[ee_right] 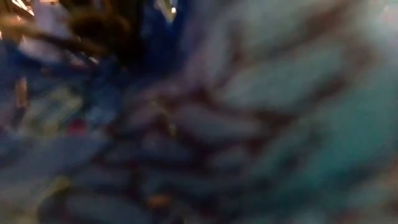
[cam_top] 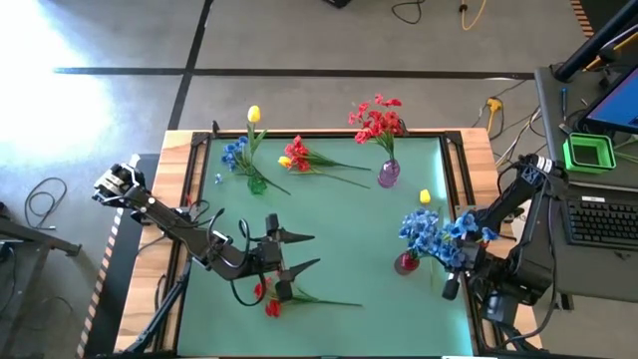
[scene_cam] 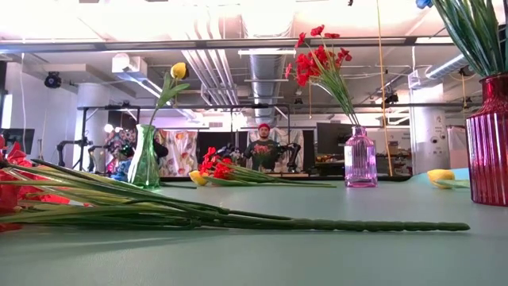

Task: Sort flowers into vase by color
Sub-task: Put the bottom blue flower into the red vase

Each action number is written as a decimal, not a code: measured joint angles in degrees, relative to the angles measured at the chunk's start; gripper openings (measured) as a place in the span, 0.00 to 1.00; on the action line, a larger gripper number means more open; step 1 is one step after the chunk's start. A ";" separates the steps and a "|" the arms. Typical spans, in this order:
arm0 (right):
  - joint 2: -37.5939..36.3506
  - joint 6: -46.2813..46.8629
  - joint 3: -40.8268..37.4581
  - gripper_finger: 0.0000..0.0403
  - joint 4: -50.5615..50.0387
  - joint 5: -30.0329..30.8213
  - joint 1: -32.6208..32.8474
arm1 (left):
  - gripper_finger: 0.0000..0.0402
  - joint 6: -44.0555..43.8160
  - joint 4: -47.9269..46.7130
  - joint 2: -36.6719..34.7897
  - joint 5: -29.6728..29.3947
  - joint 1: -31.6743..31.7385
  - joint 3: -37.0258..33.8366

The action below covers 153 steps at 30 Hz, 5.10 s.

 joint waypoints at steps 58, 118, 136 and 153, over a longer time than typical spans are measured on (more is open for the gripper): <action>-0.13 -0.08 5.07 0.35 0.73 -19.06 0.02 | 0.57 -0.02 -0.43 0.00 0.02 0.02 -0.02; -0.09 0.01 -0.01 0.04 1.25 -18.67 -4.13 | 0.57 -3.75 -3.43 0.00 0.04 0.00 -0.02; -0.09 6.23 -6.35 0.04 2.62 -19.26 -4.13 | 0.57 -6.25 -5.64 0.00 0.06 -0.07 -0.02; 0.00 -1.39 -8.22 0.05 11.03 -19.48 -4.11 | 0.57 -6.23 -6.10 0.00 0.07 -0.07 -0.02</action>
